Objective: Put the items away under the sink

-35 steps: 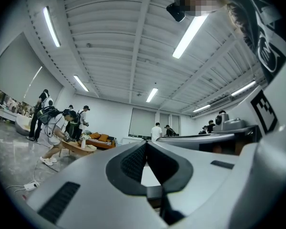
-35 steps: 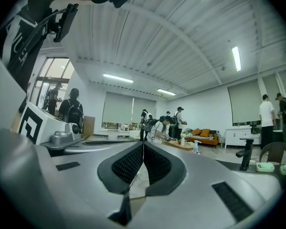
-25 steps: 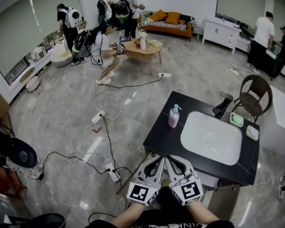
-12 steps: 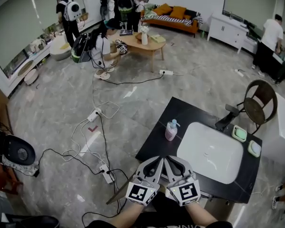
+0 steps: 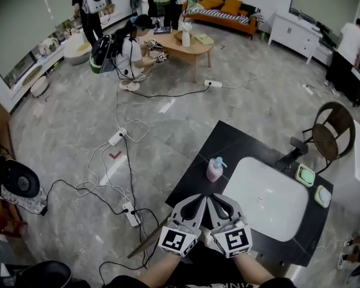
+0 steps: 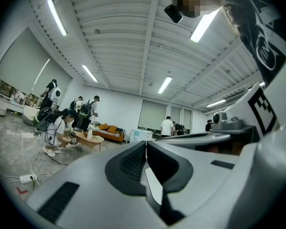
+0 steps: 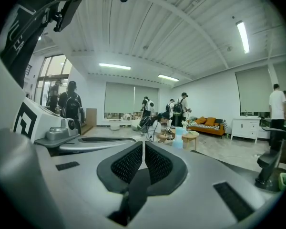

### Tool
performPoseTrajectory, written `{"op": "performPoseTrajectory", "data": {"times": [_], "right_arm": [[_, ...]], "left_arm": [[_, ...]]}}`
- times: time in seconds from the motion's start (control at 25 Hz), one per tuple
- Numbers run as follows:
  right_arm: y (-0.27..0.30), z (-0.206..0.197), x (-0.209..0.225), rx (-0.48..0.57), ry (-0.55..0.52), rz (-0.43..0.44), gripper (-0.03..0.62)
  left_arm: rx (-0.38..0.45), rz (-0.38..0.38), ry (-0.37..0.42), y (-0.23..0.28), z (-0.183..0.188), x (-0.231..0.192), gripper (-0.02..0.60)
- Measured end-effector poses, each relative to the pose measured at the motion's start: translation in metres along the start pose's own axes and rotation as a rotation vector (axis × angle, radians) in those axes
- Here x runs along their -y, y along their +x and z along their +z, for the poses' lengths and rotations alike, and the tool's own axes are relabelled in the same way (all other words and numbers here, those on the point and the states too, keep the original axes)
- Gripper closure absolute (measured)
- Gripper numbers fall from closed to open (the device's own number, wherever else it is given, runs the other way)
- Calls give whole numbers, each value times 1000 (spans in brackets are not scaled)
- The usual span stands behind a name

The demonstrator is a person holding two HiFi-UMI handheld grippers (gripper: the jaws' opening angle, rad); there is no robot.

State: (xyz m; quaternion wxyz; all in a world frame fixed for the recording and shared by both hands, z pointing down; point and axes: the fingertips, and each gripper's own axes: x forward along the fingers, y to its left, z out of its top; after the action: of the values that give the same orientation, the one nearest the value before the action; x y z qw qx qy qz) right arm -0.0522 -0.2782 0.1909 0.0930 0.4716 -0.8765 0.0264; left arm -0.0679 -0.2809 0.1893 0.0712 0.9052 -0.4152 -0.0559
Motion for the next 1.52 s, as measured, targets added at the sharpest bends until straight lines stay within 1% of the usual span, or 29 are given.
{"op": "performPoseTrajectory", "data": {"times": [0.16, 0.36, 0.56, 0.72, 1.04, 1.24, 1.52], "right_arm": [[6, -10, 12, -48, 8, -10, 560], [12, -14, 21, -27, 5, 5, 560], [12, -16, 28, -32, 16, 15, 560], [11, -19, 31, -56, 17, 13, 560], [16, -22, 41, -25, 38, -24, 559], [27, -12, 58, -42, 39, -39, 559], [45, -6, 80, 24, 63, -78, 552]], "left_arm": [[-18, 2, 0, 11, -9, -4, 574], [-27, 2, -1, 25, -14, -6, 574], [-37, 9, 6, 33, -17, -6, 574], [-36, 13, 7, 35, -16, -4, 572], [-53, 12, 5, 42, -26, -6, 572], [-72, 8, 11, 49, -33, -11, 572], [-102, 7, 16, 57, -44, -24, 572]]}}
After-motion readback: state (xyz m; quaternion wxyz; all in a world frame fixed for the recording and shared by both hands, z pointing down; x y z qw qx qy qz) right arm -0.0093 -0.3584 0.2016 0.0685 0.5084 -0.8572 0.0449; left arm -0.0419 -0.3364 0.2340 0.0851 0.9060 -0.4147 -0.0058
